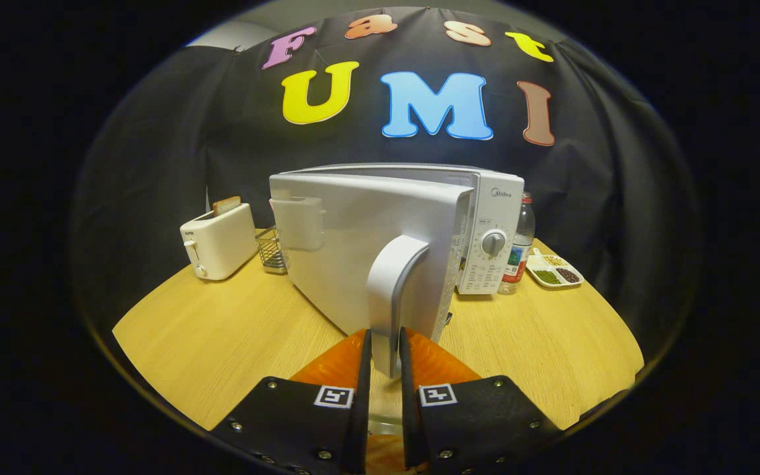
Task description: Open the microwave, put the food inside, and close the microwave door.
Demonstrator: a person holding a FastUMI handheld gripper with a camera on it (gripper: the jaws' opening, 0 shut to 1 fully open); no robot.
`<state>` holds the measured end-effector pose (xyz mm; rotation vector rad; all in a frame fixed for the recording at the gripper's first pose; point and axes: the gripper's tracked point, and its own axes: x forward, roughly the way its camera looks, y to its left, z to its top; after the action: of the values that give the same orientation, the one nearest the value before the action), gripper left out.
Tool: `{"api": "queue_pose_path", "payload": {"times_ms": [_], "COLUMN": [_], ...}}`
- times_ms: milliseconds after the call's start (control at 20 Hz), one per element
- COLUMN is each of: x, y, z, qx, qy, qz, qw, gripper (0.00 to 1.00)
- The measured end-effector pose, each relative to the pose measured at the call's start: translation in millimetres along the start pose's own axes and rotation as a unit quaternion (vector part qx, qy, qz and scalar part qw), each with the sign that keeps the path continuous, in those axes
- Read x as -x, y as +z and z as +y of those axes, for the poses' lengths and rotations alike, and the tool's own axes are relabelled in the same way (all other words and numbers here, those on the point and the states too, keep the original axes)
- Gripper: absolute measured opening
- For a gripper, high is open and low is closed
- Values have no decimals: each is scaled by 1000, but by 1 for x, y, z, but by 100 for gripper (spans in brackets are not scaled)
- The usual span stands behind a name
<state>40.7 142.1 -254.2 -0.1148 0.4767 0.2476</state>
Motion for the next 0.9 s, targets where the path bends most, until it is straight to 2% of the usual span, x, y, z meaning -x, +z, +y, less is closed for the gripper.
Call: {"api": "queue_pose_path", "payload": {"times_ms": [250, 600, 750, 800, 900], "x": [29, 60, 63, 58, 50], "y": [-16, -20, -12, -9, -3], "z": [18, 70, 59, 55, 43], "qx": [-15, 6, 13, 9, 7], "qy": [-6, 20, -11, -19, -38], "qz": [4, -8, -25, -27, -27], "qw": [1000, 1000, 1000, 999, 999], "gripper": [22, 23, 23, 28, 31]}}
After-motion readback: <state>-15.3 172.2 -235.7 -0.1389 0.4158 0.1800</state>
